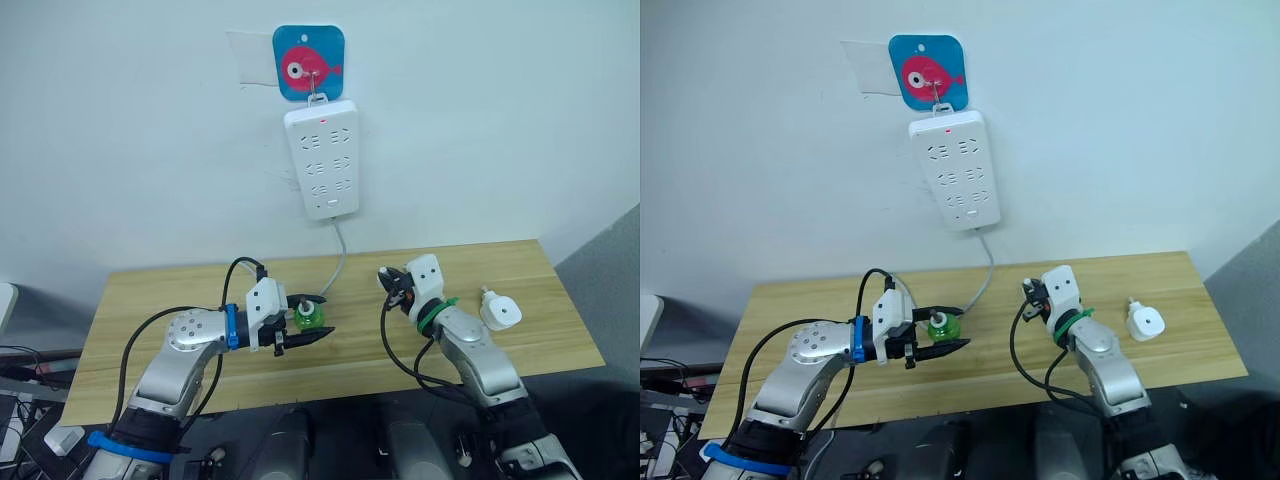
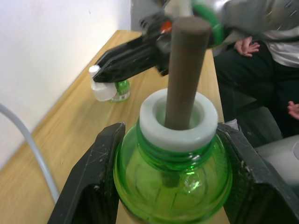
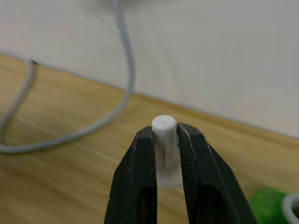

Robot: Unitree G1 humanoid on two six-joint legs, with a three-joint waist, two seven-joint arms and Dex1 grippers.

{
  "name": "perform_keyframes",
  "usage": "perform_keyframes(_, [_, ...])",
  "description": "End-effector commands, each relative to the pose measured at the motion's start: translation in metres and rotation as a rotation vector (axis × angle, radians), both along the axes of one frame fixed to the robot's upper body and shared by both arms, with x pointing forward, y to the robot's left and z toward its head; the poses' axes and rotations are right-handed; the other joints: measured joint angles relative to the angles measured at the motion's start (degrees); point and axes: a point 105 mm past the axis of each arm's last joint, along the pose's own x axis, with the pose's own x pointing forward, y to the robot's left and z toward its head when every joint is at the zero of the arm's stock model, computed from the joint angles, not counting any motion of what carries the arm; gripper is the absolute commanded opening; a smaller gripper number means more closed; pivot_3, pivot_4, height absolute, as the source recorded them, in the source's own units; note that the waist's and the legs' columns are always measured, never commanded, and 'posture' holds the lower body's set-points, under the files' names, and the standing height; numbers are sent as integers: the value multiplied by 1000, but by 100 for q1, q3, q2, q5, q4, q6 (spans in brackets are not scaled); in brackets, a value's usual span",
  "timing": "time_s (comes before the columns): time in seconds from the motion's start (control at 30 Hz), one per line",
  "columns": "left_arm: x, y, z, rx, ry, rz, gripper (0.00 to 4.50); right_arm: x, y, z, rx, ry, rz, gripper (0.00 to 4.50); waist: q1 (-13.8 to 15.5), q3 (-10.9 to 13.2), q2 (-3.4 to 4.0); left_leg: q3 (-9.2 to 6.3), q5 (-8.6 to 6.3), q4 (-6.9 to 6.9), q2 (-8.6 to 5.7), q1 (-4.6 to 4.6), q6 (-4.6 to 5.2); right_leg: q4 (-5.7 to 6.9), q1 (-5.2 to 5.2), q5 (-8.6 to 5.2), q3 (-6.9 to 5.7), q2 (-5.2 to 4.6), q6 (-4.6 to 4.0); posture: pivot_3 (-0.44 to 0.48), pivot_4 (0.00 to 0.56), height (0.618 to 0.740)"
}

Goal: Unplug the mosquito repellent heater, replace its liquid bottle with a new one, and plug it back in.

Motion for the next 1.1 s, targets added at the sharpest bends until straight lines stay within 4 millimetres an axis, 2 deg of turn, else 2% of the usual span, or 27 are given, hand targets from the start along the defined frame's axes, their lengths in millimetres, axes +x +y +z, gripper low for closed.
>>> perform_keyframes(0.03, [-5, -1, 11, -21, -30, -4, 2273, 11, -10, 0, 4, -49, -76, 324, 11, 0, 0, 0, 0, -1, 1, 0, 0, -1, 0, 0, 0, 0, 0, 3, 242, 740])
perform_keyframes(0.27, [-9, -3, 11, -19, -18, -5, 2273, 17, -15, -19, -24, -15, -84, 324, 29, 0, 0, 1, 0, -1, 1, 2, 0, 1, 2, 0, 1, 2, 0, 11, 242, 740])
perform_keyframes(0.67, [-8, -7, 13, -23, -21, -21, 2273, 17, -19, -32, -13, 1, -97, 324, 29, -1, 0, 21, 0, -1, 2, 6, 0, 1, 5, 0, 4, 3, 0, 2, 229, 740])
perform_keyframes(1.0, [-10, -11, 14, -29, -23, -32, 2273, 16, -21, -34, -12, -11, -112, 3971, 29, -3, 1, 33, 0, -2, 2, 6, 0, 1, 4, 0, 6, 2, 0, -5, 212, 740])
perform_keyframes(1.07, [-9, -10, 15, -29, -25, -31, 2273, 10, -25, -24, -20, -54, -92, 4466, 38, -6, 6, 35, 0, -1, 2, 6, 0, 1, 4, 0, 7, 2, 0, -5, 212, 740])
perform_keyframes(1.1, [-9, -9, 15, -29, -26, -30, 2273, 7, -26, -20, -20, -69, -81, 4466, 44, -7, 8, 34, 0, -2, 1, 6, 0, 1, 4, 0, 6, 2, 0, -5, 212, 740])
